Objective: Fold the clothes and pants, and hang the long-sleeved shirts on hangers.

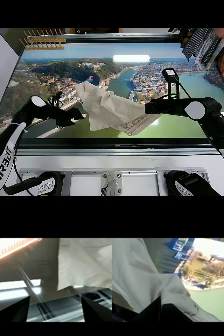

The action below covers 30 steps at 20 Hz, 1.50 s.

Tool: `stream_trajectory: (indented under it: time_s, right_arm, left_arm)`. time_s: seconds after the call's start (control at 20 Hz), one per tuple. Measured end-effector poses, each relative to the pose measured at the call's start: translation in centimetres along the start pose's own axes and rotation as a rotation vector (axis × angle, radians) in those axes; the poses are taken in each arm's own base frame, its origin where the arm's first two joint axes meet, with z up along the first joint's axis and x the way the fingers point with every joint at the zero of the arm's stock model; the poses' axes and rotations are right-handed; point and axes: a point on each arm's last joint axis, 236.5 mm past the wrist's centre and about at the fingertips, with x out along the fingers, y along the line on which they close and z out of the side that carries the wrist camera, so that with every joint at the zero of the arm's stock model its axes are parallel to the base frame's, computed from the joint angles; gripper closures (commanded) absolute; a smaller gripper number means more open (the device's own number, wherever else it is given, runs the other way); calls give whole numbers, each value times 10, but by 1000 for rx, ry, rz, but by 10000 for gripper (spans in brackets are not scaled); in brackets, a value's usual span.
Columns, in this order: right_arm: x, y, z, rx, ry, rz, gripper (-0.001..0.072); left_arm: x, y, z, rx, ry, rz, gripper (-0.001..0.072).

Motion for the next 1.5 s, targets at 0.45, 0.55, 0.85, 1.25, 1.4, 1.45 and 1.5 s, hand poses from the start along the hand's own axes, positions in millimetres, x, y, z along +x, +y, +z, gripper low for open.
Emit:
stream_trajectory:
  time_s: [0.45, 0.55, 0.85, 1.25, 1.4, 1.45, 1.5]
  right_arm:
    - [0, 0, 0, 11, -1, 1, 697]
    - [0, 0, 0, 11, -1, 1, 697]
    - [1, 0, 0, 12, 1, 0, 696]
    - [-9, -2, 14, -12, -35, -19, 697]
    - [-61, 1, 64, -98, -161, -65, 698]
    - [-86, 6, 81, -128, -210, -77, 698]
    - [-116, 13, 100, -153, -269, -82, 698]
  left_arm:
    - [70, -23, -31, -69, 52, -55, 38]
    - [78, -29, -33, -76, 54, -65, 39]
    - [80, -39, -13, -46, -9, -61, 469]
    - [52, -84, 5, 61, -74, -130, 699]
    - [-39, -144, 37, 198, -257, -242, 699]
    - [-82, -169, 40, 262, -334, -284, 699]
    - [-133, -197, 38, 341, -430, -330, 699]
